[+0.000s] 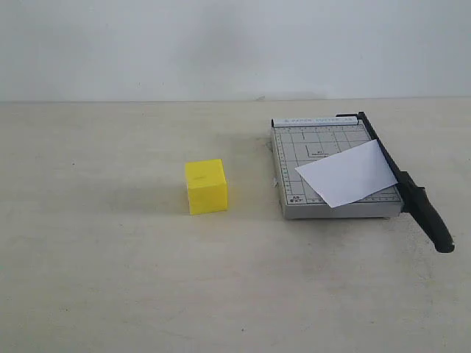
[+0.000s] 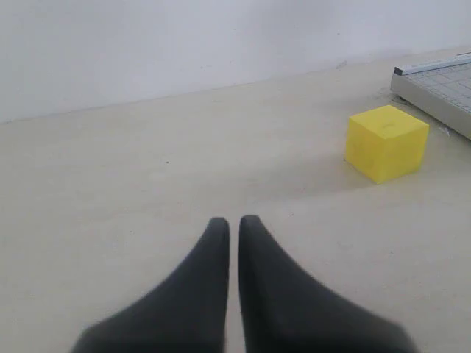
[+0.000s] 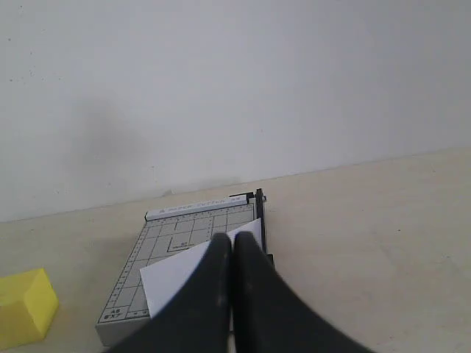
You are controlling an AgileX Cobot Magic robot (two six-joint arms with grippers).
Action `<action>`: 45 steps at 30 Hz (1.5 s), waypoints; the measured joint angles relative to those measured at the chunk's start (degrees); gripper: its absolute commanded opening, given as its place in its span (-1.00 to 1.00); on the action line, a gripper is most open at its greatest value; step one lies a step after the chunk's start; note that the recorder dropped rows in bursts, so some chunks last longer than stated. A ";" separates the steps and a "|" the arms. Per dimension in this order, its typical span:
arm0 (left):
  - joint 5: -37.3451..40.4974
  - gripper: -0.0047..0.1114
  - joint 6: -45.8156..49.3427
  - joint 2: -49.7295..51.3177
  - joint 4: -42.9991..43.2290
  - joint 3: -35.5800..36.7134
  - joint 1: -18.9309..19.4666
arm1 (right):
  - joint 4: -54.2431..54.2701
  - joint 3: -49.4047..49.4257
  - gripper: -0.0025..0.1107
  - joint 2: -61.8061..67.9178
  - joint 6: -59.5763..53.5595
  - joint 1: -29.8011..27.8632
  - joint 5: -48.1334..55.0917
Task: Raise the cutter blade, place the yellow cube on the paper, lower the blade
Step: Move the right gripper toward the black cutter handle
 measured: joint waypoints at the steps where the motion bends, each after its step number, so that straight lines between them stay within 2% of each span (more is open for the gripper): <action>1: 0.00 -0.83 0.00 0.00 0.00 0.00 0.00 | 0.00 0.00 -0.96 0.00 0.00 0.00 0.00; 14: 0.00 -0.83 0.00 0.00 0.00 0.00 0.00 | 0.00 0.00 -0.96 0.00 0.60 0.00 -1.18; 21: 0.00 -0.83 0.00 0.00 0.00 0.00 0.00 | 5.32 0.00 -0.96 0.00 19.11 0.00 -8.94; 23: 0.00 -0.83 0.00 0.00 0.00 0.00 0.00 | 5.56 -1.14 -0.96 0.00 21.26 0.00 -2.40; 26: 0.00 -0.83 0.00 0.00 0.00 0.00 0.00 | 5.68 -8.53 -0.96 0.50 21.72 0.00 14.07; 28: 0.00 -0.83 0.00 0.00 0.00 0.00 0.00 | 4.40 -14.70 -0.95 4.75 21.16 0.00 19.72; 30: 0.00 -0.83 0.00 0.00 0.00 0.00 0.00 | 0.57 -21.29 -0.69 11.46 18.01 0.00 26.82; 31: 0.00 -0.83 0.00 0.00 0.00 0.00 0.00 | -1.17 -23.15 -0.27 13.66 17.02 0.00 28.78; 32: 0.00 -0.83 0.00 0.00 0.00 0.00 0.00 | -4.52 -27.52 0.02 19.34 15.04 0.00 32.73; 33: 0.00 -0.83 0.00 0.00 0.00 0.00 0.00 | -5.69 -29.43 0.52 22.24 14.67 0.00 33.92; 34: 0.00 -0.83 0.00 0.00 0.00 0.00 0.00 | -8.12 -32.60 0.61 27.92 14.04 0.00 35.39; 37: 0.00 -0.83 0.00 0.00 0.00 0.00 0.00 | -11.94 -37.96 0.45 42.14 12.54 0.00 38.58; 41: 0.00 -0.83 0.00 0.00 0.00 0.00 0.00 | -12.58 -44.92 0.45 62.74 5.51 0.00 43.68; 45: 0.00 -0.83 0.00 0.00 0.00 0.00 0.00 | -12.45 -50.37 0.45 75.68 -0.94 0.00 45.03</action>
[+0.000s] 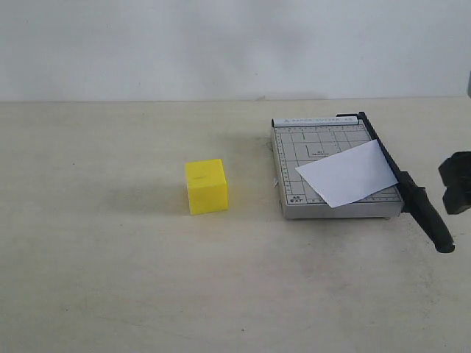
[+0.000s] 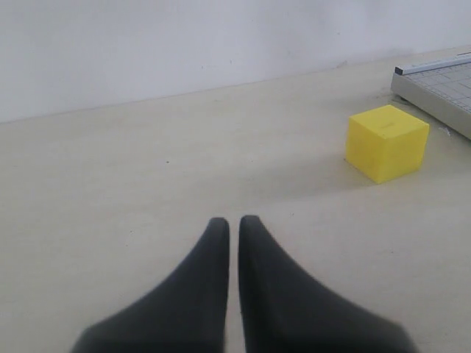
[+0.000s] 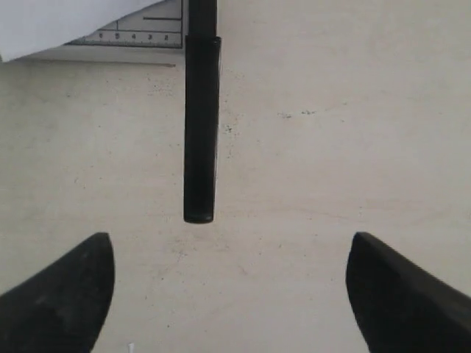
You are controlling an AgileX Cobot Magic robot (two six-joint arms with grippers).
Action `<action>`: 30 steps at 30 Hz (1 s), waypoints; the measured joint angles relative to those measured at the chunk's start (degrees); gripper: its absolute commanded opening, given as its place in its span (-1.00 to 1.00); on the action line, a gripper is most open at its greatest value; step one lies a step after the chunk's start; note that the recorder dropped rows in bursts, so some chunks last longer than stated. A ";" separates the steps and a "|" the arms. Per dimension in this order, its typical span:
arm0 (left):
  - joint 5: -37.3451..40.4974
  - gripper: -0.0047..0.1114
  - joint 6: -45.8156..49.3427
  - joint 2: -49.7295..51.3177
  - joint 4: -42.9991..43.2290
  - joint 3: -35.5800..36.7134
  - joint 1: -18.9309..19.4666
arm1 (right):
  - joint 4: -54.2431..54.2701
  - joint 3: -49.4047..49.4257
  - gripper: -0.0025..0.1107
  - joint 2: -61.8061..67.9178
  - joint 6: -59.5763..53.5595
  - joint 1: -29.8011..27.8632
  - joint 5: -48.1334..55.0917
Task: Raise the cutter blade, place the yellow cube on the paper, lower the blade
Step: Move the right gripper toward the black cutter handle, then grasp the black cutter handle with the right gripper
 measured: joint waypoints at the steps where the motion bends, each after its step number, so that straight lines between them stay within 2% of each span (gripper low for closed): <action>1: 0.00 -0.83 0.00 0.00 0.00 0.00 0.00 | 0.00 -0.75 0.45 2.06 -0.86 0.00 0.00; 7: 0.00 -0.83 0.00 0.00 0.00 0.00 0.00 | 0.94 -4.45 0.45 9.94 -5.50 0.00 0.24; 24: 0.00 -0.83 0.00 0.00 0.00 0.00 0.00 | 6.47 -4.96 0.44 20.77 -10.86 0.00 -6.01; 26: 0.00 -0.83 0.00 0.00 0.00 0.00 0.00 | 6.63 -4.96 0.35 21.32 -10.90 0.00 -6.64; 30: 0.00 -0.83 0.00 0.00 0.00 0.00 0.00 | 6.63 -4.96 -0.11 21.59 -10.90 0.00 -7.43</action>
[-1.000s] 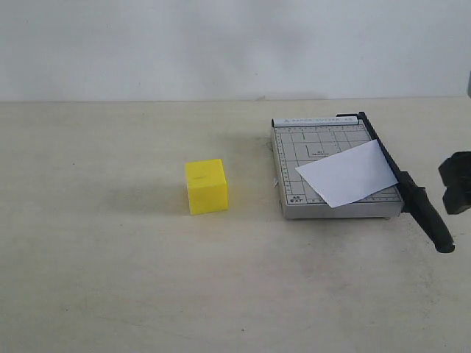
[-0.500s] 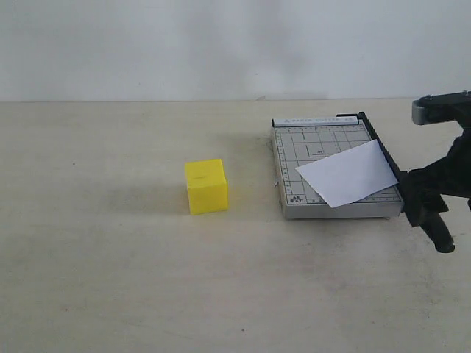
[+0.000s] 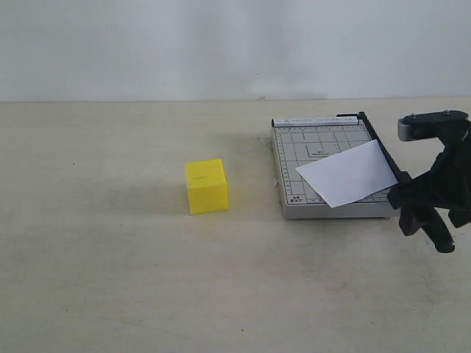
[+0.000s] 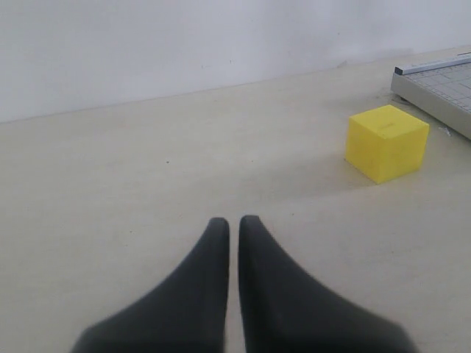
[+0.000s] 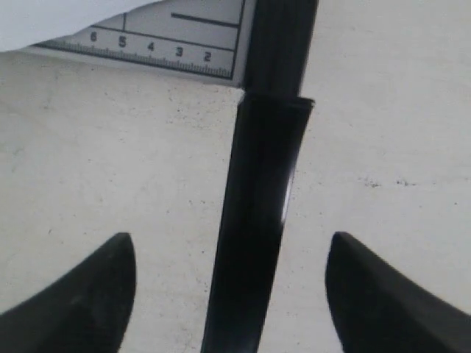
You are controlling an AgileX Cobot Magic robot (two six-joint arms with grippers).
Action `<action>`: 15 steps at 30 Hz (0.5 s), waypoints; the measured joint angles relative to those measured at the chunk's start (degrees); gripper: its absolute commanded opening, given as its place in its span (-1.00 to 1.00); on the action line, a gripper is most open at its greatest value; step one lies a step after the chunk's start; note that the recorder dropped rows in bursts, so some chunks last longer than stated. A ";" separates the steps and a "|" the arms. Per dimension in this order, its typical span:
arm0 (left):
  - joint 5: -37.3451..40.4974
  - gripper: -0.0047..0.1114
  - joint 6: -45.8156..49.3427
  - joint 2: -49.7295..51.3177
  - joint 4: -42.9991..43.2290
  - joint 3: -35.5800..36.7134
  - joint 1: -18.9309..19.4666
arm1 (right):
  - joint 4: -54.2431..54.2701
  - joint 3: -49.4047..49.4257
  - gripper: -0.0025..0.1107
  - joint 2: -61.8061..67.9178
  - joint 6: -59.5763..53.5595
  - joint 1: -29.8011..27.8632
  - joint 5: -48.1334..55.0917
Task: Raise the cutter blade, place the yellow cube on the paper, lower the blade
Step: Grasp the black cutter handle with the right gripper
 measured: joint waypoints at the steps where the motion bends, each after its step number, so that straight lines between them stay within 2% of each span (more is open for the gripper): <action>1: 0.00 -0.83 0.00 0.00 0.00 0.00 0.00 | 0.00 0.00 -0.21 0.00 0.00 0.00 -0.10; 5: 0.00 -0.83 0.00 0.00 0.00 0.00 0.00 | 0.27 0.00 -0.63 0.00 0.13 0.00 -0.19; 8: 0.00 -0.83 0.00 0.00 0.00 0.00 0.00 | 0.26 0.00 -0.78 0.00 1.25 0.00 -0.35; 15: 0.00 -0.83 0.00 0.00 0.00 0.00 0.00 | 0.26 0.00 -0.79 0.00 1.84 0.00 -0.35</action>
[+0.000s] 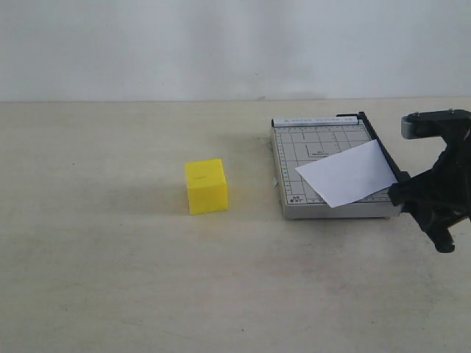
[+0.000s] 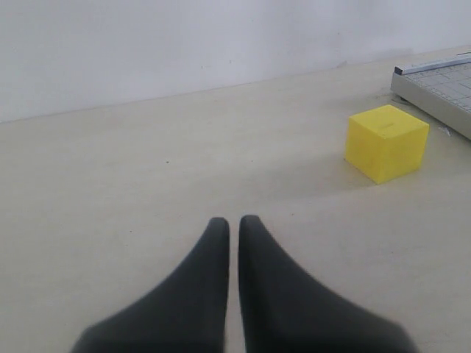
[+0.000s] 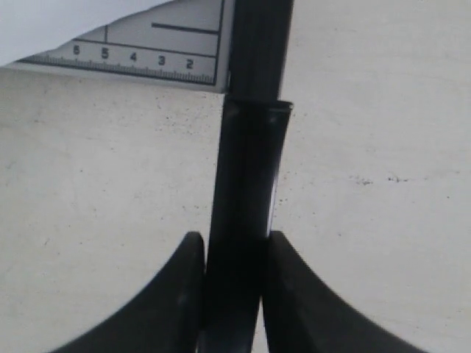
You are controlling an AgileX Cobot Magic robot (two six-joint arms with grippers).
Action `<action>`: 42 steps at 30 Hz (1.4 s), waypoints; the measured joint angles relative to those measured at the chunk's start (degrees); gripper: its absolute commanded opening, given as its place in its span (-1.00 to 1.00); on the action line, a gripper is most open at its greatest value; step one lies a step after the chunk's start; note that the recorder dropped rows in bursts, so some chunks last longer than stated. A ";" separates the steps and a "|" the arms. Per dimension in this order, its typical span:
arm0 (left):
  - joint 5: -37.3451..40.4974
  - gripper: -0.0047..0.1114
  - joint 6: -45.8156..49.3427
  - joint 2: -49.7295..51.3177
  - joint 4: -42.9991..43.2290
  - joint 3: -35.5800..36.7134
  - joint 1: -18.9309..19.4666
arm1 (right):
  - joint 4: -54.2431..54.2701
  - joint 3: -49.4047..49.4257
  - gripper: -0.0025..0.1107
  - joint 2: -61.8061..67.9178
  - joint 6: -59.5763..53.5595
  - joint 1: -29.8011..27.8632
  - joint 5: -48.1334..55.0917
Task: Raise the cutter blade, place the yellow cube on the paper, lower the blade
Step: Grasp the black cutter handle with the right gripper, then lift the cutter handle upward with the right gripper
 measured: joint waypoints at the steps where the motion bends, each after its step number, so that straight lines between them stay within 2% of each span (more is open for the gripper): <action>1: 0.00 -0.83 0.00 0.00 0.00 0.00 0.00 | 0.00 0.00 -0.79 0.00 0.00 0.00 0.00; 17: 0.00 -0.83 0.00 0.00 0.00 0.00 0.00 | 0.23 -1.74 -0.79 -0.62 -0.34 0.00 2.00; 28: 0.00 -0.83 0.00 0.00 0.00 0.00 0.00 | -0.07 -15.12 -0.79 -4.40 -0.22 -0.21 15.47; 37: 0.00 -0.83 0.00 0.00 0.00 0.00 0.00 | -0.12 -22.32 -0.77 -5.33 -1.45 -0.44 17.71; 39: 0.00 -0.83 0.00 0.00 0.00 0.00 0.00 | -0.21 -22.32 -0.60 -5.33 -1.44 -0.44 17.71; 42: 0.00 -0.83 0.00 0.00 0.00 0.00 0.00 | -0.08 -21.29 -0.10 -5.61 -1.92 -0.44 16.36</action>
